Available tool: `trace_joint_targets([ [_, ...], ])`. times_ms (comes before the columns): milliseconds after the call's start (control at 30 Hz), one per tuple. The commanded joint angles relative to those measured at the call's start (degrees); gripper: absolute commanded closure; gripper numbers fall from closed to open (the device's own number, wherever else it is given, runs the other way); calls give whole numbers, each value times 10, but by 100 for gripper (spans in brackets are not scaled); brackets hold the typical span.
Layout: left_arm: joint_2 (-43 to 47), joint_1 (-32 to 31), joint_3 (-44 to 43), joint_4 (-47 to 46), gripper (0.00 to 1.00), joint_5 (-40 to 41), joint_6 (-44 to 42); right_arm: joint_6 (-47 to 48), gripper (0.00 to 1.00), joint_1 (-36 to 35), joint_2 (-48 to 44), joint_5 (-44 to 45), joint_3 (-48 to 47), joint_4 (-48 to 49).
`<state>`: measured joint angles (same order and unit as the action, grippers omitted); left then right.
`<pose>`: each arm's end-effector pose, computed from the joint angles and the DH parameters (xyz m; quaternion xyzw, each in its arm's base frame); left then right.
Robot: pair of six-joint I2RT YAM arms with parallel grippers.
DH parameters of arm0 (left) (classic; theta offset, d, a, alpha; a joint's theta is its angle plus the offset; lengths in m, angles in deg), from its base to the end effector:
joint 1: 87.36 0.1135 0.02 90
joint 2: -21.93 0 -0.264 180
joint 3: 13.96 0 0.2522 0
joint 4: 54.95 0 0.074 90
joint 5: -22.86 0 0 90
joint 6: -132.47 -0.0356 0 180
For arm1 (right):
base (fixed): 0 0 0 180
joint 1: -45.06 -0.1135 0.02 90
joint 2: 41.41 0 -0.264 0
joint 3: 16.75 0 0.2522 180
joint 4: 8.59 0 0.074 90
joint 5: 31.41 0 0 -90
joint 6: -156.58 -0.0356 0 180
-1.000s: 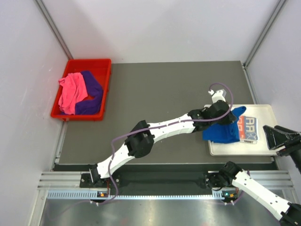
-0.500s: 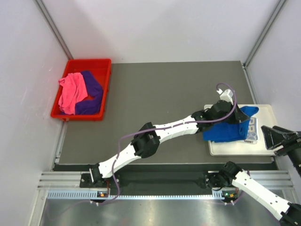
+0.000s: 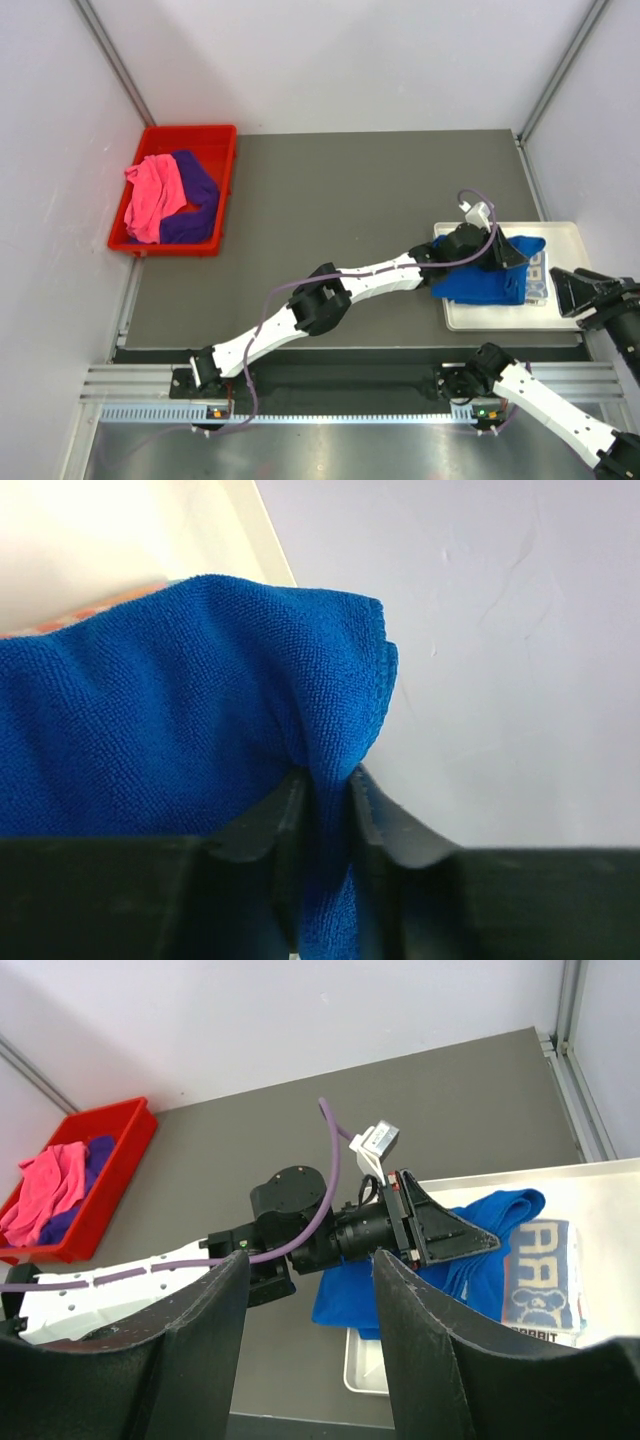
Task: Fold and stack the towels
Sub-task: Neatly place the folded towel into the bin
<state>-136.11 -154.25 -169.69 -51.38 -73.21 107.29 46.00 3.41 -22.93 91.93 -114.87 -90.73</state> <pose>0.2421 -0.5769 0.1909 0.0489 0.7406 -0.6265 0.2378 -0.0478 -0.0687 0.4407 0.0685 0.7166 0.1649 0.6742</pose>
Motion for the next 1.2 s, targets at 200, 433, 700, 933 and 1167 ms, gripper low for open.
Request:
trace_joint_targets([
  [200,-2,5,-35,-86,41,-27,18,-3,48,-6,-1,7,7,10],
  [433,11,9,-19,-85,42,-35,12,-5,48,-7,2,6,11,13],
  [700,76,12,32,-67,43,-47,-53,-5,48,-8,8,6,17,19],
  [933,195,27,171,-95,45,-66,-99,4,47,-8,25,-17,42,47],
  [1167,358,59,415,-183,46,-66,-138,5,44,-7,62,-69,76,88],
])
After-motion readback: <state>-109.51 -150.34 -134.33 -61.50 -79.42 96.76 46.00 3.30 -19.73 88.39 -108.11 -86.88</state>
